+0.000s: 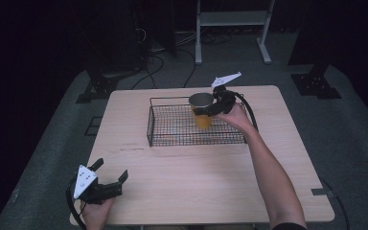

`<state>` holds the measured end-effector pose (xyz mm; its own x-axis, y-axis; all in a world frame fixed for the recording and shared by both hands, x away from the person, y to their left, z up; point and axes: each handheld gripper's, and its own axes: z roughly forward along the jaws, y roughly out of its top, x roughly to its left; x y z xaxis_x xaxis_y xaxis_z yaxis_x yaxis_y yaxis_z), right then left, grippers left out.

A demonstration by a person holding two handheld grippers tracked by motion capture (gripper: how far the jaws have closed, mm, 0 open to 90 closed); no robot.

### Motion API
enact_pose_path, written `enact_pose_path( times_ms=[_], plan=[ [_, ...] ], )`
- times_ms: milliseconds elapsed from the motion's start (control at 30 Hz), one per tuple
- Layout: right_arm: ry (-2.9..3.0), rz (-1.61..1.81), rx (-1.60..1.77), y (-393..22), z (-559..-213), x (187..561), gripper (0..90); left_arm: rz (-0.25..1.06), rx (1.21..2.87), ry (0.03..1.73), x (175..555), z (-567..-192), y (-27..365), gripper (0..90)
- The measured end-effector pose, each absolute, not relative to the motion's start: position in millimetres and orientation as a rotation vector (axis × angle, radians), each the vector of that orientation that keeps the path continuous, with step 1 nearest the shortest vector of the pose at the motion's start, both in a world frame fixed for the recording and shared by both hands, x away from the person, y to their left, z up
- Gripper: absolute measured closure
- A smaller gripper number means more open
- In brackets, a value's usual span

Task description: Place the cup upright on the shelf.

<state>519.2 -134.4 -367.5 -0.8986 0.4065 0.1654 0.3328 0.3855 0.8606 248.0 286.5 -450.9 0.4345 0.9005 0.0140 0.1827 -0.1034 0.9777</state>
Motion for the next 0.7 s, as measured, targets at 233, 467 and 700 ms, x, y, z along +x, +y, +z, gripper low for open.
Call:
enact_pose_path(
  times_ms=[233, 467, 700],
  plan=[
    [2.553, 1.534, 0.681, -128, -375, 524, 12.1, 0.81, 1.567, 0.982, 247, -450, 289, 0.0],
    [2.581, 1.472, 0.684, -125, -386, 530, 11.8, 0.808, 1.565, 0.983, 247, -450, 289, 0.0],
    [2.602, 1.4, 0.67, -122, -395, 535, 9.3, 0.809, 1.561, 0.984, 247, -450, 290, 0.0]
  ],
)
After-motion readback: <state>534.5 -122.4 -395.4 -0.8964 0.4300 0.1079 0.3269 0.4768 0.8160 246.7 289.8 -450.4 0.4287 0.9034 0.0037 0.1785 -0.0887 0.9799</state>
